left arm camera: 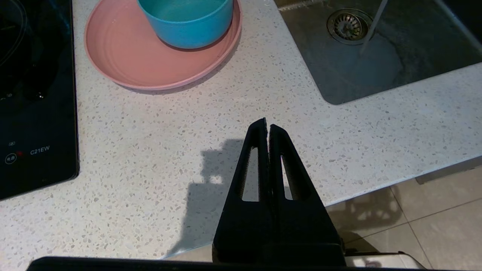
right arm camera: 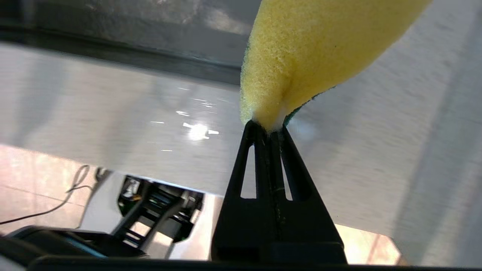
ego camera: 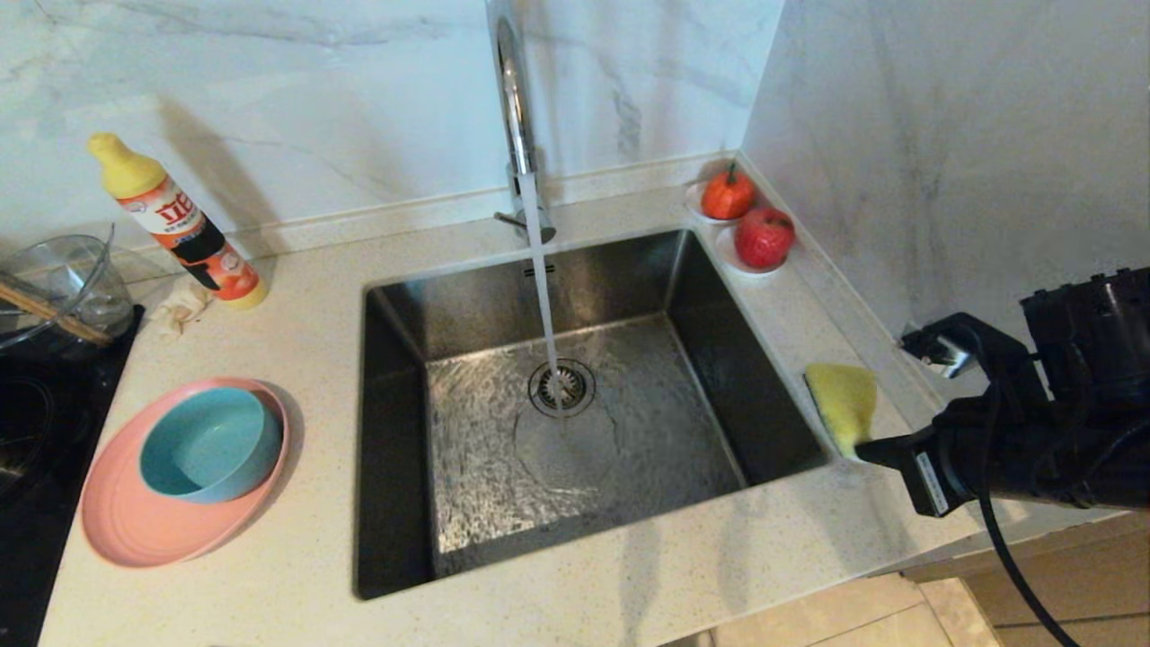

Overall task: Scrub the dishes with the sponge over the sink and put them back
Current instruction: Pick up a bowl and the sponge

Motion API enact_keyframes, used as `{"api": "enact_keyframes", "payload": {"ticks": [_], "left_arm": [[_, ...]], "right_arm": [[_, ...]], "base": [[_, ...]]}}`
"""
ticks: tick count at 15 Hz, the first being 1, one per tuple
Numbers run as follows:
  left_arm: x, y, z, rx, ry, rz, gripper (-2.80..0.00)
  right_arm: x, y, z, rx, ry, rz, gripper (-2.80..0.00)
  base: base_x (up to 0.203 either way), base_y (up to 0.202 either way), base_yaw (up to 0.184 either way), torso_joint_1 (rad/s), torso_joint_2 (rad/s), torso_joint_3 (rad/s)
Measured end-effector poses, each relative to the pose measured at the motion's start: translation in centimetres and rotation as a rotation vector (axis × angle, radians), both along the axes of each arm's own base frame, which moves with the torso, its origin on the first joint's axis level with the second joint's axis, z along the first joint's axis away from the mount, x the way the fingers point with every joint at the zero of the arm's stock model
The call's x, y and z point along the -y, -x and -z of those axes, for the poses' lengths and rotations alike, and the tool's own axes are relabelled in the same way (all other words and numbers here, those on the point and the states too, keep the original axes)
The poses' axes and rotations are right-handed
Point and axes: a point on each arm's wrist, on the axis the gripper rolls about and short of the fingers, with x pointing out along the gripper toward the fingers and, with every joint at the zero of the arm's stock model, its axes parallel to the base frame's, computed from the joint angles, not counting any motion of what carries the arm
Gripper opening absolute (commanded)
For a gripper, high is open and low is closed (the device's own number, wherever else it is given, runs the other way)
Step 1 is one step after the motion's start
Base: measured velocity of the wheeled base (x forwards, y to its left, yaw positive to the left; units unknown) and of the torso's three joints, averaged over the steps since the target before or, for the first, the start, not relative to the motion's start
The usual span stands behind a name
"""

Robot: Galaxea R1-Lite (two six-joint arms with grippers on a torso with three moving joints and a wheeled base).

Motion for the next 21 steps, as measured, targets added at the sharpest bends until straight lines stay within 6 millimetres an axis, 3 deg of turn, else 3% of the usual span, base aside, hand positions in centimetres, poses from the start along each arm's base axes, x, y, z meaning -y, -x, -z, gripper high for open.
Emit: {"api": "enact_keyframes", "payload": {"ticks": [8, 21], "left_arm": [[0.0, 0.0, 0.0, 0.0, 0.0, 0.0, -2.8], [0.0, 0.0, 0.0, -0.001, 0.0, -0.001, -2.8]], "right_arm": [[-3.4, 3.2, -0.9, 0.02, -0.051, -0.158, -2.8], [-7.5, 7.0, -1.4, 0.064, -0.046, -0.223, -2.8]], "base": [[0.0, 0.0, 0.0, 0.0, 0.0, 0.0], [0.0, 0.0, 0.0, 0.0, 0.0, 0.0]]}}
